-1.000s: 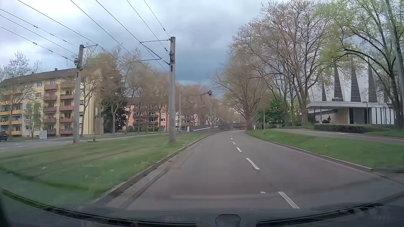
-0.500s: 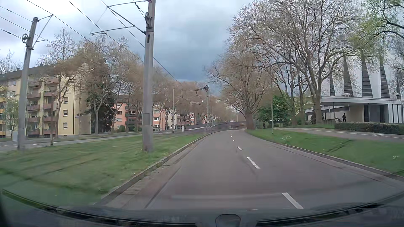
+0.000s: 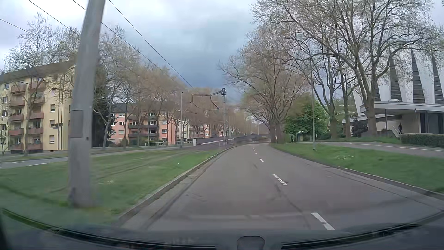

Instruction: Follow the waypoints while adhering to traffic rules and regulations

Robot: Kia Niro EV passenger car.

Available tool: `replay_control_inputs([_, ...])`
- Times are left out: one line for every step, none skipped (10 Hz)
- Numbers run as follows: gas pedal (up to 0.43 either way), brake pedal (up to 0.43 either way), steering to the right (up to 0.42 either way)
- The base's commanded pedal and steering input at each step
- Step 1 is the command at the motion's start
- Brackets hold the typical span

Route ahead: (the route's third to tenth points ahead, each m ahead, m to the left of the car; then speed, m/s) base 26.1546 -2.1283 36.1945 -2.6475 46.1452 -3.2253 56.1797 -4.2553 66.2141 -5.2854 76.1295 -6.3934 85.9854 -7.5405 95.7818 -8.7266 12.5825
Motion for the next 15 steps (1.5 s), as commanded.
replay_control_inputs([0.157,0.000,0.011])
replay_control_inputs([0.157,0.000,0.013])
replay_control_inputs([0.157,0.000,0.014])
replay_control_inputs([0.157,0.000,0.014])
replay_control_inputs([0.157,0.000,0.012])
replay_control_inputs([0.157,0.000,0.012])
replay_control_inputs([0.157,0.000,0.010])
replay_control_inputs([0.157,0.000,0.008])
replay_control_inputs([0.157,0.000,0.008])
replay_control_inputs([0.157,0.000,0.008])
replay_control_inputs([0.157,0.000,0.008])
replay_control_inputs([0.157,0.000,0.008])
replay_control_inputs([0.157,0.000,0.009])
replay_control_inputs([0.157,0.000,0.009])
replay_control_inputs([0.157,0.000,0.009])
